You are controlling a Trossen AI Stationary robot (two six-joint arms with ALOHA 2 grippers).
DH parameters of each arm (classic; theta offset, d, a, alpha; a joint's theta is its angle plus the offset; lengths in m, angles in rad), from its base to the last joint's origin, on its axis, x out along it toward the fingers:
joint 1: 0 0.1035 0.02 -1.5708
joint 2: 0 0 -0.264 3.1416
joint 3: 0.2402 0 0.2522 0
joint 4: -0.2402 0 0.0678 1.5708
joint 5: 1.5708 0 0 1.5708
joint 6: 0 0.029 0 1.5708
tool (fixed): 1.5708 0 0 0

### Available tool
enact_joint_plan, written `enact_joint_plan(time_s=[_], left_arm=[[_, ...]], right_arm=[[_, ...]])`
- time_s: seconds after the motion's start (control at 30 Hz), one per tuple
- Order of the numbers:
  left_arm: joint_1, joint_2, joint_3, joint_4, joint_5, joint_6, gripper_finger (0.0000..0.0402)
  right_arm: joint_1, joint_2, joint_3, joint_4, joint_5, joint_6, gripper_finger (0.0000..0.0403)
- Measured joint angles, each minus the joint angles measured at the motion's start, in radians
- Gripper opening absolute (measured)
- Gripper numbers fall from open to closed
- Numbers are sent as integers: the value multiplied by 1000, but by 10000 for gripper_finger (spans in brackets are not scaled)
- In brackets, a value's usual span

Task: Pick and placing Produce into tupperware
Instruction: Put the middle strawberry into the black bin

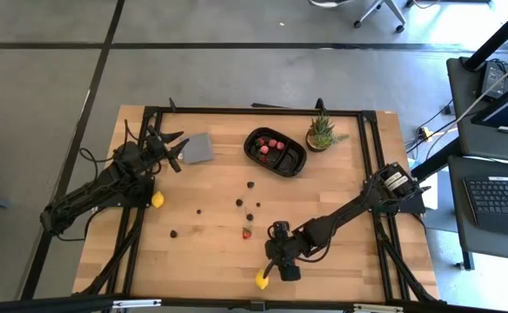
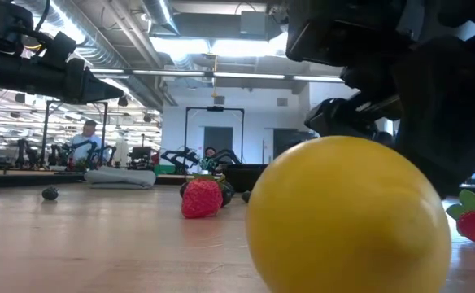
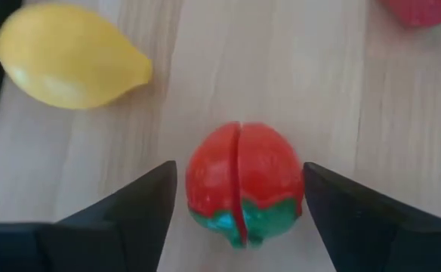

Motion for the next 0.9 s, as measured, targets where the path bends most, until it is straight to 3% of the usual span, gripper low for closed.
enact_joint_plan(time_s=[0.3, 0.57, 0.9], left_arm=[[0, 0, 0, 0, 0, -1, 140], [0, 0, 0, 0, 0, -1, 140], [0, 0, 0, 0, 0, -1, 140]], right_arm=[[-6, 0, 0, 9, 0, -25, 242], [-22, -2, 1, 7, -1, -26, 179], [-128, -115, 1, -122, -17, -76, 188]])
